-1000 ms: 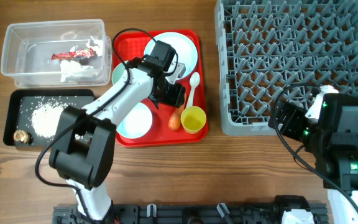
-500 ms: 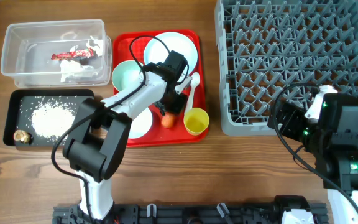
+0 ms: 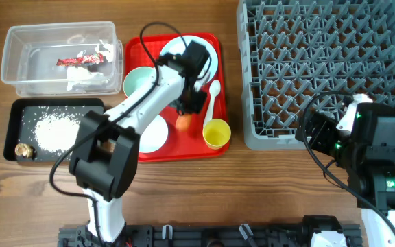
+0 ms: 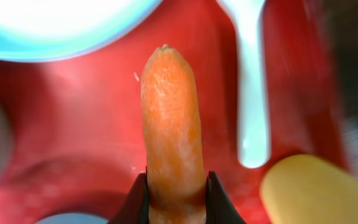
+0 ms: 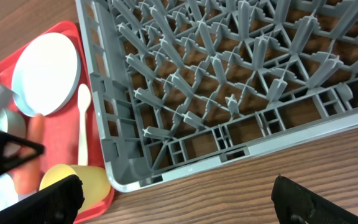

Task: Sort waste into correct bins and load items into the dishwasher rack
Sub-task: 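Lower the left gripper onto the carrot and grasp it, then carry the carrot left and release it onto the black tray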

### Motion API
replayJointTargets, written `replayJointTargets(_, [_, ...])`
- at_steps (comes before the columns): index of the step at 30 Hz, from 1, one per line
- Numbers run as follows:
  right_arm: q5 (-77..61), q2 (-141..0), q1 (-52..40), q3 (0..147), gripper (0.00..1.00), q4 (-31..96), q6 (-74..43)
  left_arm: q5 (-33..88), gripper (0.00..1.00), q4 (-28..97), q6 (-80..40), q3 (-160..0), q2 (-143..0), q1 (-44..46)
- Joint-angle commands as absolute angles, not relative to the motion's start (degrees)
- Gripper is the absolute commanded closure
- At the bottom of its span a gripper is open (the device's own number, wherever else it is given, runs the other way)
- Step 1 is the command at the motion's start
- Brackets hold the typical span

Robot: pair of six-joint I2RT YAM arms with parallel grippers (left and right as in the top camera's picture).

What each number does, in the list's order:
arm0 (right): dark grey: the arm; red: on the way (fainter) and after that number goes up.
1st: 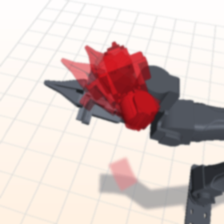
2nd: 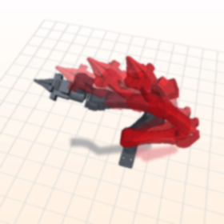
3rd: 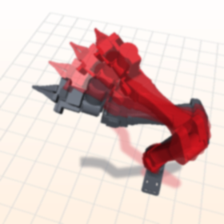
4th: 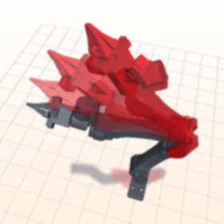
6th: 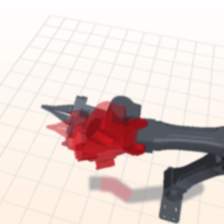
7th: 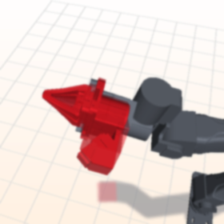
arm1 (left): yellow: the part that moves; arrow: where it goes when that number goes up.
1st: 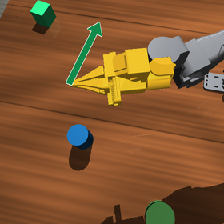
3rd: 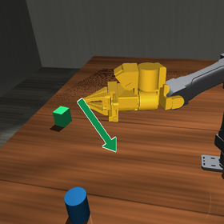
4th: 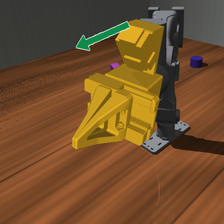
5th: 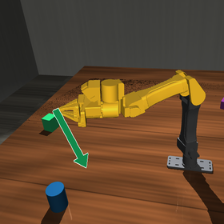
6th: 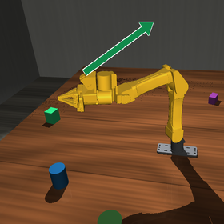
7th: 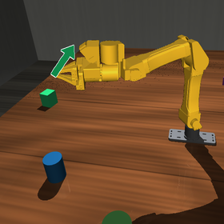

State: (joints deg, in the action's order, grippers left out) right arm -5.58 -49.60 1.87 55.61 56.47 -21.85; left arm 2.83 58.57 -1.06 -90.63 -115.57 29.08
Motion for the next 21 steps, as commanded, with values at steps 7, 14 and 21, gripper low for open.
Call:
replayJointTargets(7, [-6.5, -49.7, 1.7, 55.6, 0.00, 56.2, -22.5, -4.0, 0.96, 74.2, -13.8, -98.7, -99.6, 12.2])
replayJointTargets(14, [-6.4, -49.7, 1.7, 55.6, 0.00, 56.2, -22.0, -4.2, 0.96, 77.6, -23.2, -98.4, -99.4, -12.7])
replayJointTargets(21, [-6.4, -49.7, 1.7, 55.6, 0.00, 56.3, -21.4, -4.0, 0.96, 66.0, -28.1, -83.3, -99.5, -27.0])
